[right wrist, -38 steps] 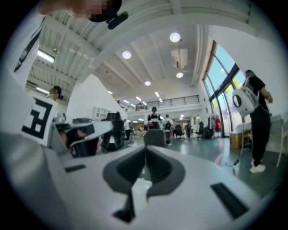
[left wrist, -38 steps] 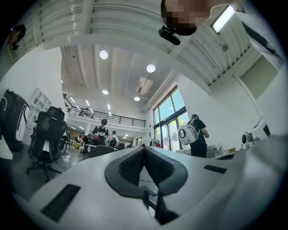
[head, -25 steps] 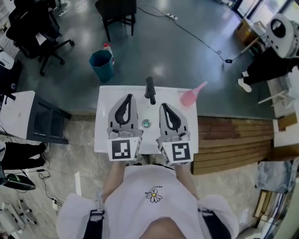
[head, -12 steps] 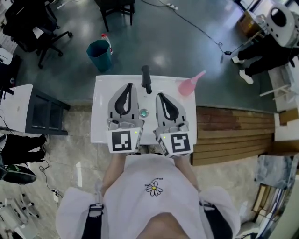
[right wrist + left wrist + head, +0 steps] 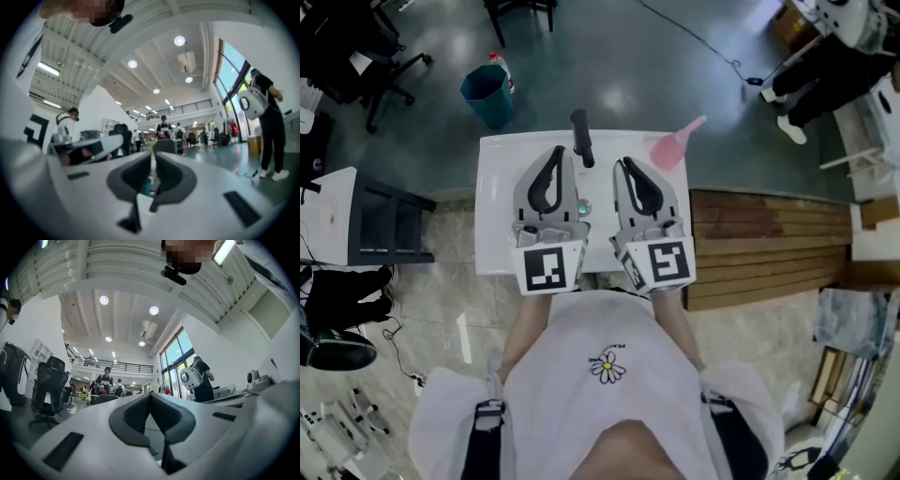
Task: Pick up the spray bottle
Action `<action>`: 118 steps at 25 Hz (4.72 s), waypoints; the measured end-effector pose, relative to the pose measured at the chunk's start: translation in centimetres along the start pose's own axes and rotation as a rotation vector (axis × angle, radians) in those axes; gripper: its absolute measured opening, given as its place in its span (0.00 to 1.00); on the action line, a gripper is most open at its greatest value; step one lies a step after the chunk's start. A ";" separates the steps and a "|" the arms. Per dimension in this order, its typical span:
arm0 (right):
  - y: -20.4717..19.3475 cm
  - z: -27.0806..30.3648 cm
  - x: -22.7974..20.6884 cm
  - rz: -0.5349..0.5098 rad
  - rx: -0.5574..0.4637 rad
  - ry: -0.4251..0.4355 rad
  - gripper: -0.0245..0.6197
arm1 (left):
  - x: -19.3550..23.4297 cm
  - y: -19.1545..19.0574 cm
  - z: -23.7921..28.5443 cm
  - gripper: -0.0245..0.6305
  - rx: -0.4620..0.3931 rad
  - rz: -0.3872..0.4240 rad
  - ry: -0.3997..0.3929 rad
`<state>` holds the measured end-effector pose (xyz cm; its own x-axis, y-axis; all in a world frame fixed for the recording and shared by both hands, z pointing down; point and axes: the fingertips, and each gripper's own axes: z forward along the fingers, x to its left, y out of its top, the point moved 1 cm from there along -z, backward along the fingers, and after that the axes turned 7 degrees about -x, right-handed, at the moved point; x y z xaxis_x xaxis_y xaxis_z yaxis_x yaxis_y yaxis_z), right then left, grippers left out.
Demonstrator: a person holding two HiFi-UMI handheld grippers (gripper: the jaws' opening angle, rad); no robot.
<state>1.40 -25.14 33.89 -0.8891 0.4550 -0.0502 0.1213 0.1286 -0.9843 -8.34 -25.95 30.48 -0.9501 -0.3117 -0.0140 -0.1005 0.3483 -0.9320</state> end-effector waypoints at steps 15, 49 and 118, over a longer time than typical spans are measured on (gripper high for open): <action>-3.3 -0.9 -9.3 -0.069 0.144 -0.177 0.41 | -2.4 -0.4 1.1 0.07 0.014 0.000 -0.052; -18.7 0.8 -24.4 0.003 0.496 -0.421 0.48 | -2.0 -3.6 2.1 0.10 0.164 -0.024 -0.080; 0.3 -0.3 -6.8 -0.163 0.039 -0.143 0.34 | -0.9 -2.6 1.6 0.10 0.137 0.001 -0.004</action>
<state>7.60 -27.93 34.01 -0.9495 0.3010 0.0891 -0.0437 0.1546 -0.9870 -6.73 -28.04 32.36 -0.9489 -0.3153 -0.0165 -0.0577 0.2245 -0.9728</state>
